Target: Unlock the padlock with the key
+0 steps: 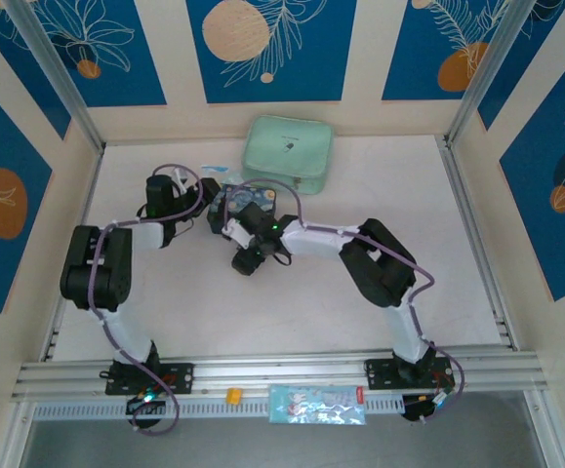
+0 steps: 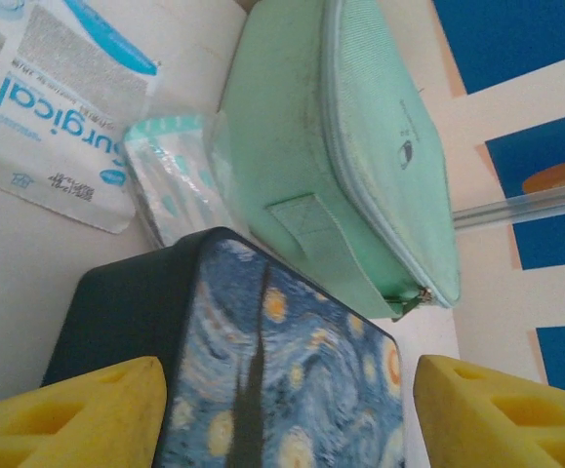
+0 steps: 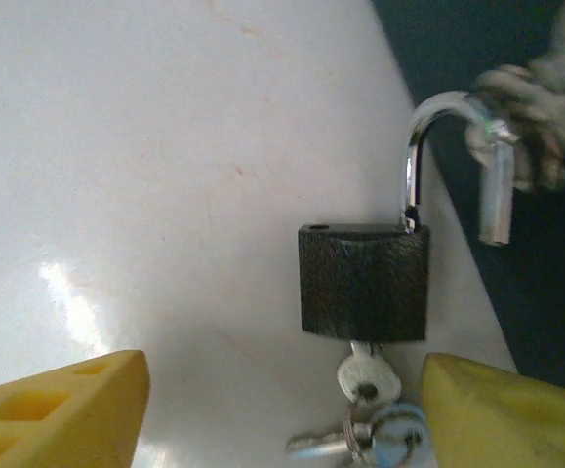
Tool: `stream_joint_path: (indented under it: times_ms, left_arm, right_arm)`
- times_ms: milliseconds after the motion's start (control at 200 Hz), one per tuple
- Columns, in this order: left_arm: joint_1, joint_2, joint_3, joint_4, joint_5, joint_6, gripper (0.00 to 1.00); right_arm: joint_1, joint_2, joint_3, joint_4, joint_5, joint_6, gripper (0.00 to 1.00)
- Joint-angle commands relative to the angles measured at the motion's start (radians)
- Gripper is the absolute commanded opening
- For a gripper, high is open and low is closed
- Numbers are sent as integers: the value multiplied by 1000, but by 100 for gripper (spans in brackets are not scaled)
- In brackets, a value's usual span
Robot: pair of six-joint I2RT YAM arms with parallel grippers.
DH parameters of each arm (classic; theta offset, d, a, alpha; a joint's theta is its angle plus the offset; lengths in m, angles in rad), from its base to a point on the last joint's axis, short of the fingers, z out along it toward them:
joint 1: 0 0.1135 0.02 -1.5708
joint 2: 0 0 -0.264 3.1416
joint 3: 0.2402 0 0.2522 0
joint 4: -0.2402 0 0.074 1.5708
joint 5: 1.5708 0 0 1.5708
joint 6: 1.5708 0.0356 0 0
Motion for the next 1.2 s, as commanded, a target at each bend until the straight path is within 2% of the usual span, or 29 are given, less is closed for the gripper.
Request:
stream_joint_path:
  times_ms: [0,260,445,545,680,865,1010,1195]
  left_arm:
    - [17,-93,18,-87,10,61,69]
    - [42,-257,-2,-243,-26,129,71]
    - [30,-425,-107,-312,-42,108,66]
    - [-12,-520,-222,-296,-91,53,63]
    - [-108,-591,-377,-171,-169,-41,60]
    - [-237,-516,-510,75,-275,-128,58]
    - [-317,-400,-500,105,-333,-125,56]
    - [-355,-240,-472,185,-418,-141,48]
  right_arm:
    - [-15,-106,-31,38,-94,106,79]
    - [-96,-200,-49,47,-297,277,82]
    - [-214,-219,-23,34,-306,472,84]
    - [-269,-190,10,23,-278,560,85]
    - [-320,-108,84,22,-334,596,85]
    - [-330,6,193,-28,-324,598,85]
    - [-329,35,215,-45,-269,612,85]
    - [-326,78,254,-75,-250,626,85]
